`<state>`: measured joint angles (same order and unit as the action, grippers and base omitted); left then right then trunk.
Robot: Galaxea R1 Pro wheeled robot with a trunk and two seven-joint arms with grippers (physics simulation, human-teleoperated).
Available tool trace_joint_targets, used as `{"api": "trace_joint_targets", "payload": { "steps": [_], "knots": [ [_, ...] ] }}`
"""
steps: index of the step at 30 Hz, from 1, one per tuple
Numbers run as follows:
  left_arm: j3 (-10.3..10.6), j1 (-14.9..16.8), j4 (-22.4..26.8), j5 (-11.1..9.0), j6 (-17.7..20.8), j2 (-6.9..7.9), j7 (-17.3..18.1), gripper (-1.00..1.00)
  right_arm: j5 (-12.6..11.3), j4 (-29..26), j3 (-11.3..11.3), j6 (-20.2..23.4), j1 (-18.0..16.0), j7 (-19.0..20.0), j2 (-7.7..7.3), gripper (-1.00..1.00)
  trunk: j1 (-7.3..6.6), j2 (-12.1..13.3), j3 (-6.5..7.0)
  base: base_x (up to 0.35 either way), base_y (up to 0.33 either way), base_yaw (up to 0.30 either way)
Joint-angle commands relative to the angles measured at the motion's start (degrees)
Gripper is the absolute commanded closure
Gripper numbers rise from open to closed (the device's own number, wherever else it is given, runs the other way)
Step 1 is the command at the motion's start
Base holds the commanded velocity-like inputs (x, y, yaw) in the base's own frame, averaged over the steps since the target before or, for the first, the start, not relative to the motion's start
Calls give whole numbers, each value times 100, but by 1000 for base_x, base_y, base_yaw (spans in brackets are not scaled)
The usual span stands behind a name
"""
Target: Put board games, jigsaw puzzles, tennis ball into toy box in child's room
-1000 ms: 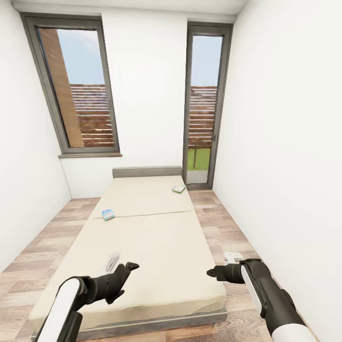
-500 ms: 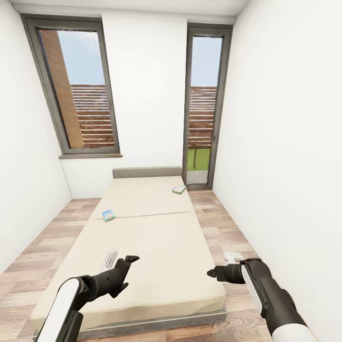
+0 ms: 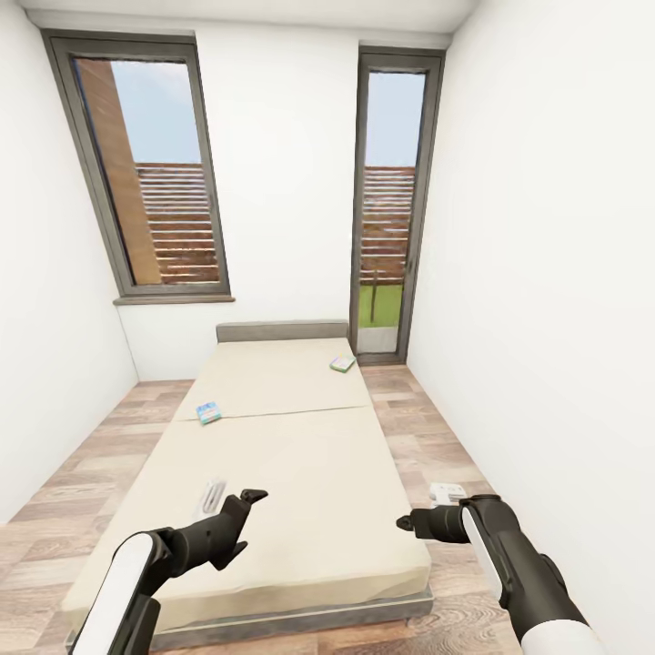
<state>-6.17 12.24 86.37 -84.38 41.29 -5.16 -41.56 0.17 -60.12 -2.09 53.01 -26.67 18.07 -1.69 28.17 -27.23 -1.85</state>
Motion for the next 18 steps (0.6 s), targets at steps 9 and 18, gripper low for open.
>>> {"api": "trace_joint_targets", "payload": {
  "steps": [9,18],
  "knots": [
    [196,7,-9,-57,-1,-4,-70,-100,-4,-3,-3,25,-5,134,2,-100,-195,351,149,0,0,0],
    [262,7,-26,-47,-12,-5,-79,-100,8,-1,-2,22,-5,236,2,-100,-239,431,185,0,0,0]
  ]
}}
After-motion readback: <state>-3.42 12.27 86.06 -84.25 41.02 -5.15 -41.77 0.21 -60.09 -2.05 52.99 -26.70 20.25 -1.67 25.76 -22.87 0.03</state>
